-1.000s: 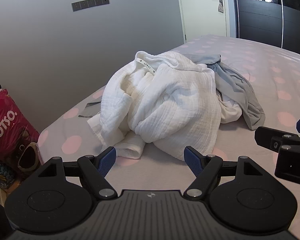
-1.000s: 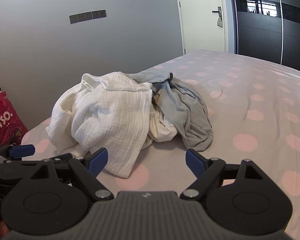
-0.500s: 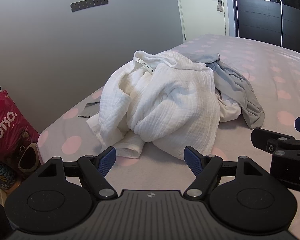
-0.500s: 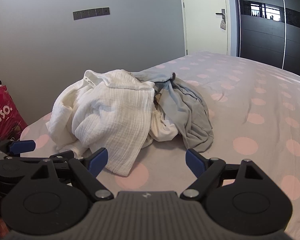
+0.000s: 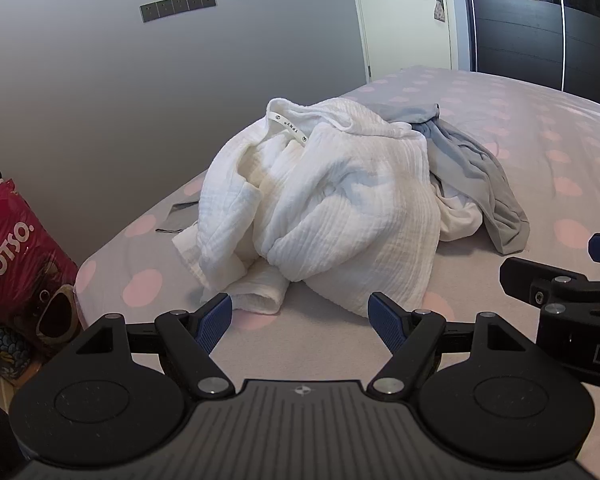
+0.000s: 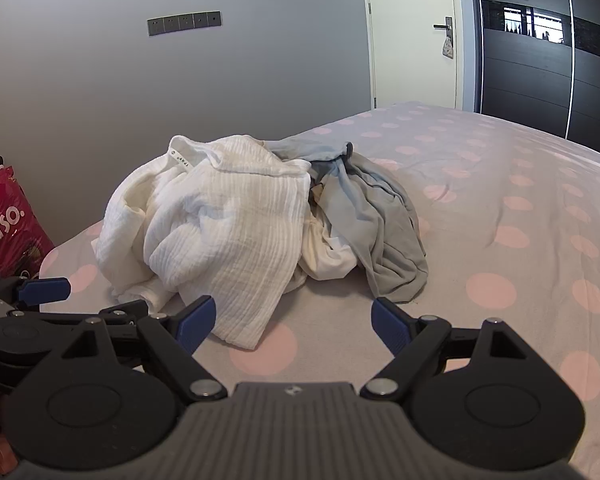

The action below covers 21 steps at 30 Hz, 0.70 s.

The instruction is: Fold clothes

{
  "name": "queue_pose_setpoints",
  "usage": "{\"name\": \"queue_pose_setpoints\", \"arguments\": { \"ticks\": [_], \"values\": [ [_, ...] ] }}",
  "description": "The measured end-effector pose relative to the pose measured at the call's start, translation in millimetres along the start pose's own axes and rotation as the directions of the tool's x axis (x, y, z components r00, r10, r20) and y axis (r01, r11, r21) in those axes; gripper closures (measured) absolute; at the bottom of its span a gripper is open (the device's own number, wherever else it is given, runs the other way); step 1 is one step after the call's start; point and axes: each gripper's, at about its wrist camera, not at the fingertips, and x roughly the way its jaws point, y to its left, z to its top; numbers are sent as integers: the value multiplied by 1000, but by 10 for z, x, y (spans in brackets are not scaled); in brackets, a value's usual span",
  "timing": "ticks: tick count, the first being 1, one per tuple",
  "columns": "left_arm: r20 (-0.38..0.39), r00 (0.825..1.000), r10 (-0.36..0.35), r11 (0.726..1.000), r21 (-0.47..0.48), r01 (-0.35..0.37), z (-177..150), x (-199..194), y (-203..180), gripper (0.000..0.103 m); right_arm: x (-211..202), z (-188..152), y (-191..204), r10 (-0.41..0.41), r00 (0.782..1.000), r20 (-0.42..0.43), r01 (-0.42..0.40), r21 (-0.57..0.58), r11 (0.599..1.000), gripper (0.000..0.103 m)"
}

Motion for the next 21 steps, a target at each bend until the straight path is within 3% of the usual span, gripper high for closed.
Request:
{"name": "queue_pose_setpoints", "arguments": {
  "ticks": [21],
  "values": [
    [-7,1000,5,1000,8,-5,-21,18,-11,29,37,-25,10,-12,1000,-12,12,-9,1000,16]
  ]
}}
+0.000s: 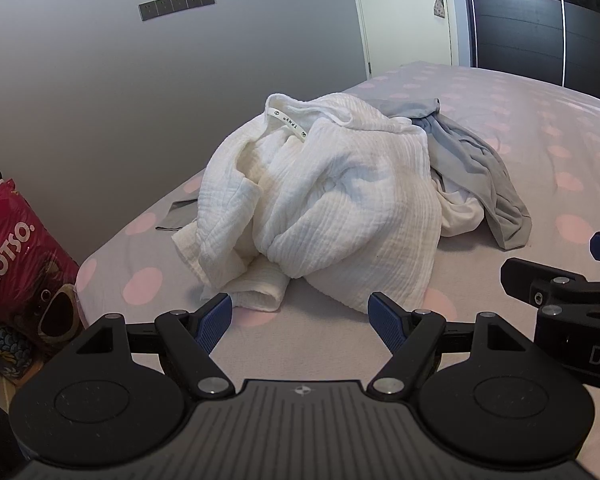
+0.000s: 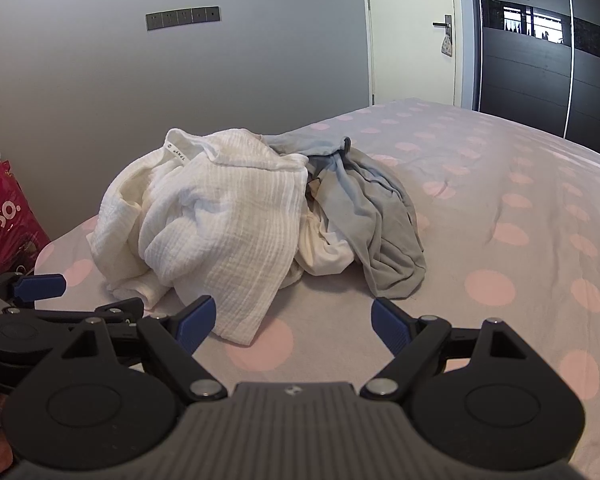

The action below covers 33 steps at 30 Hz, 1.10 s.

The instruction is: Fold clothes

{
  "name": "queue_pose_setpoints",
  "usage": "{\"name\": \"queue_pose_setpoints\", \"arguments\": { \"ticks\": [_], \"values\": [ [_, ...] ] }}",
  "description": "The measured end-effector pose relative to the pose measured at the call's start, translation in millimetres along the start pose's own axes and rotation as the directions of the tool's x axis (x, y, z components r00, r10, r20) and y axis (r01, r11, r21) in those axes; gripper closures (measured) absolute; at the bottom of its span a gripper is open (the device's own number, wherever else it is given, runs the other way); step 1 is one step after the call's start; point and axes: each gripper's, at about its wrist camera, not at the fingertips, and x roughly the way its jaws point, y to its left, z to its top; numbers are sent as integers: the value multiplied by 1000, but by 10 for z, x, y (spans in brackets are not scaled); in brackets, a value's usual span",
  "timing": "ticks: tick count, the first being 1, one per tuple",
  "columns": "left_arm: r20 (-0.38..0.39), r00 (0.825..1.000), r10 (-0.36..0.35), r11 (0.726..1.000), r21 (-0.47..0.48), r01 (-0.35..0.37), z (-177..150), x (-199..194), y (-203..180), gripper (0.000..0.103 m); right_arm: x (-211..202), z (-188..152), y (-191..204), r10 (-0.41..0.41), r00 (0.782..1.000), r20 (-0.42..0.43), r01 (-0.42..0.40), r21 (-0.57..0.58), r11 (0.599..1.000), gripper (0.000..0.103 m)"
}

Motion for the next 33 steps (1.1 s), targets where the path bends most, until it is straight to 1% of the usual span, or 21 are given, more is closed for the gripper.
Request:
{"name": "queue_pose_setpoints", "arguments": {
  "ticks": [8,12,14,18,20,21,23,25,26,28,30,32,33],
  "values": [
    [-16,1000,0,1000,-4,0,14,23,11,29,25,10,13,-3,1000,-3,3,4,1000,16],
    [-28,1000,4,1000,4,-4,61,48,37,30,90,57,13,6,1000,-26,-5,29,1000,16],
    [-30,1000,-7,1000,9,8,118,61,81,30,134,116,22,21,999,-36,-19,41,999,16],
    [-46,994,-98,995,-38,96,304,139,291,31,224,267,102,35,999,-31,-34,30,999,16],
    [-56,991,-121,991,-56,118,393,211,401,31,300,334,159,41,999,-36,-40,22,999,17],
    [-75,989,-131,991,-50,127,448,274,450,31,347,365,186,45,998,-41,-44,23,999,16],
    [-113,983,-147,989,-41,143,542,408,537,39,443,421,237,54,997,-51,-52,30,998,17],
    [-124,981,-149,989,-26,147,612,515,610,40,553,470,288,63,996,-61,-61,39,997,18],
    [-124,982,-145,989,-17,144,651,570,649,42,611,493,315,67,996,-65,-64,42,997,18],
    [-110,985,-134,991,-13,133,713,661,710,43,731,531,365,70,995,-77,-66,52,996,18],
    [-96,987,-130,991,-25,128,766,762,768,44,873,574,422,77,993,-93,-72,63,995,20],
    [-97,987,-125,992,-45,121,821,870,829,49,1004,614,478,72,992,-103,-66,66,996,23],
    [-102,986,-131,990,-62,125,848,930,861,50,1073,639,509,65,992,-105,-58,63,996,24]
  ]
}}
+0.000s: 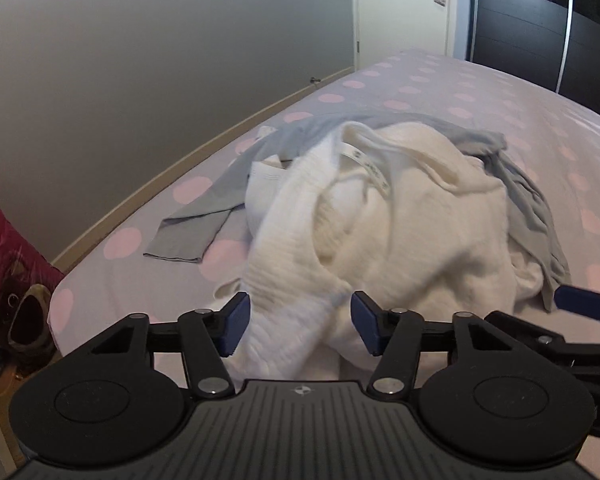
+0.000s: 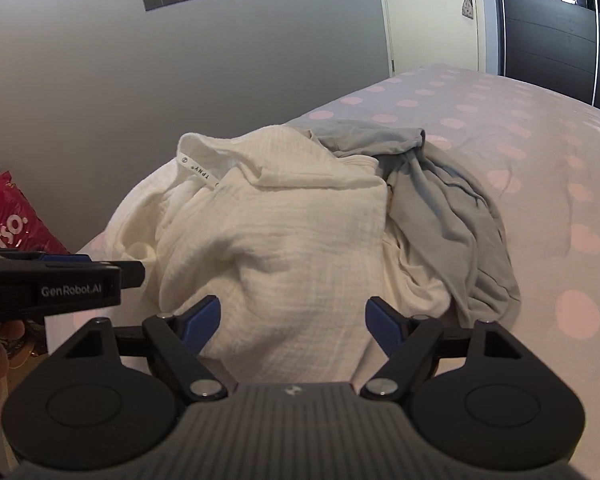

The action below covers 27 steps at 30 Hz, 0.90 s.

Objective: Fold clothes
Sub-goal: 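Grasp the white shirt's shoulder with the left gripper while the right gripper grasps the other shoulder, then lift the white shirt by both shoulders and spread it over the bed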

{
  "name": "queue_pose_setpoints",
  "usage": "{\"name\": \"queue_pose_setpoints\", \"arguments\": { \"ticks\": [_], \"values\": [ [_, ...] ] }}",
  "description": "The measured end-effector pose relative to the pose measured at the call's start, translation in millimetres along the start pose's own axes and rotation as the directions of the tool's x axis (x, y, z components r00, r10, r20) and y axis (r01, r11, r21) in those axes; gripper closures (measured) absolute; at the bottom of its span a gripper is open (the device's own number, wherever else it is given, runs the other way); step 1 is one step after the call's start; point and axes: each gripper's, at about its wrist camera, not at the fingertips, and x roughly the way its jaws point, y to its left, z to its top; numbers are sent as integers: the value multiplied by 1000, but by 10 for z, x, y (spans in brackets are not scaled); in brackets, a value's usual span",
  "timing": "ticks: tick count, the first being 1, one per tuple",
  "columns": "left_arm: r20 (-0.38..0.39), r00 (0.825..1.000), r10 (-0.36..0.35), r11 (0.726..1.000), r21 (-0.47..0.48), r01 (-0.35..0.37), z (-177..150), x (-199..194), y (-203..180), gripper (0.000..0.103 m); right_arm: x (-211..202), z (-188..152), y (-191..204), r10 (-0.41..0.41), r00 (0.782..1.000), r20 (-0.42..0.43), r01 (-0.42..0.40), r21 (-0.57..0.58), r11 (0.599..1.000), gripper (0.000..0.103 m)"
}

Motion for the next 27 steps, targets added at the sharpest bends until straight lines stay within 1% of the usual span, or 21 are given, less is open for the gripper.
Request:
{"name": "queue_pose_setpoints", "arguments": {
  "ticks": [1,2,3,4,6,7,8,9,10,11,15,17,19,22,23,25,27],
  "values": [
    [-8,1000,-10,1000,-20,10,26,50,36,52,60,26,19,-4,1000,0,4,1,1000,25],
    [-14,1000,-18,999,-32,17,43,100,59,53,120,53,38,-9,1000,-1,9,1,1000,29],
    [-21,1000,-21,999,-30,20,48,147,65,53,175,77,46,-15,1000,-12,15,7,1000,38],
    [-28,999,-23,999,-27,22,53,194,71,57,229,101,54,-21,1000,-23,21,12,1000,45],
    [-37,998,-49,998,-40,47,63,259,102,67,323,141,43,-17,998,-67,20,39,999,80],
    [-42,997,-68,997,-51,66,74,283,124,78,310,145,38,-20,998,-64,24,49,999,81],
    [-37,997,-72,996,-59,69,94,267,139,84,297,150,34,-24,998,-62,28,59,998,88],
    [-31,997,-73,995,-66,71,115,248,152,88,246,149,42,-35,998,-52,37,50,998,93],
    [-26,997,-75,995,-73,73,137,229,166,92,195,149,50,-46,998,-42,47,41,998,95],
    [-5,998,-66,996,-64,65,158,179,156,94,144,148,58,-56,998,-32,57,33,998,100],
    [94,993,-76,996,-29,79,229,-91,69,95,-210,190,-2,-139,990,15,139,11,990,100],
    [149,983,-104,994,-27,110,265,-275,31,96,-444,225,-77,-185,982,46,184,14,983,100],
    [196,969,-150,987,-20,157,287,-487,-23,96,-732,257,-173,-225,971,82,224,17,974,100],
    [269,938,-218,975,10,223,282,-835,-163,96,-1144,268,-323,-272,956,109,269,39,962,100],
    [291,924,-249,967,22,254,277,-962,-222,96,-1300,267,-358,-307,943,131,305,35,952,100],
    [334,888,-315,947,49,318,261,-1219,-341,96,-1612,267,-428,-373,911,176,374,29,927,100],
    [373,851,-370,926,72,371,248,-1457,-460,96,-1959,255,-527,-401,896,192,402,36,915,100]
  ]
}}
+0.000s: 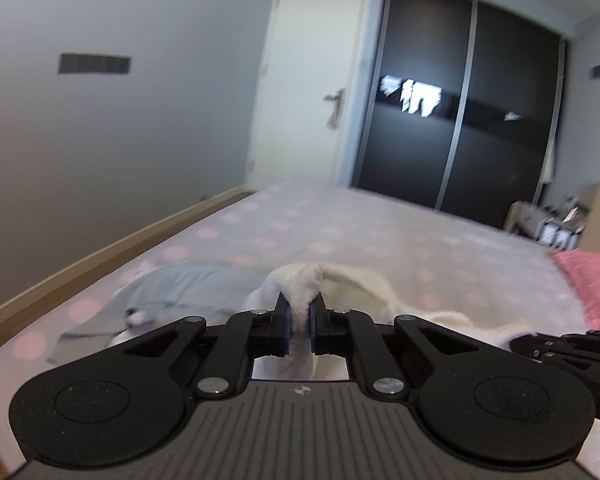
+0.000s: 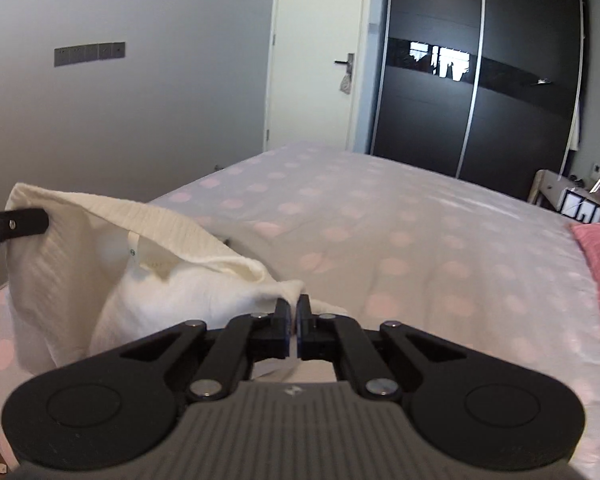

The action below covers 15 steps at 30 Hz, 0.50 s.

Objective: Fold clothes
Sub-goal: 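Lift the white shirt by both shoulders and spread it over the bed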

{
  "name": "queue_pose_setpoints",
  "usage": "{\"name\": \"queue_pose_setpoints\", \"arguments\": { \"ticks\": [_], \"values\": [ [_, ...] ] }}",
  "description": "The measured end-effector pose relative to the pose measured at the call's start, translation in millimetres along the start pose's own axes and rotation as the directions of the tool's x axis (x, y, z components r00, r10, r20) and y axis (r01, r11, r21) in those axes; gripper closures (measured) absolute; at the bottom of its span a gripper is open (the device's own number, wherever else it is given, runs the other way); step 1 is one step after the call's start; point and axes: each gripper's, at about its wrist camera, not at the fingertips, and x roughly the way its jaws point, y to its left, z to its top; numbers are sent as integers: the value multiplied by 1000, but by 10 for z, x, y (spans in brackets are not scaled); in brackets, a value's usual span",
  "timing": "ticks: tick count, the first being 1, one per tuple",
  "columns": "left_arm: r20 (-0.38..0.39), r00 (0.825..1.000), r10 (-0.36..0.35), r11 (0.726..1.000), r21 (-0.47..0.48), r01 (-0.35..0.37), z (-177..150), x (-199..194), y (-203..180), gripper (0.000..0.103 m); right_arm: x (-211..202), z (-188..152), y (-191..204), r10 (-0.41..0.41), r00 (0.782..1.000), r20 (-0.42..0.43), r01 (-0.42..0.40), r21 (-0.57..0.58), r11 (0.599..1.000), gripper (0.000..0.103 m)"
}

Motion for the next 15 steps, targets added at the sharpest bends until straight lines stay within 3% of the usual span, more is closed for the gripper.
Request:
{"name": "queue_pose_setpoints", "arguments": {
  "ticks": [4,8,15],
  "values": [
    [85,992,-96,995,3,96,129,-200,-358,97,-554,58,-388,-114,990,84,115,-3,993,100],
    [132,972,-196,981,23,195,198,-292,-693,97,-1074,110,-824,-209,969,131,207,34,978,100],
    [180,898,-401,916,102,389,184,-399,-1302,97,-1797,19,-1567,-385,906,175,366,132,921,100]
  ]
}}
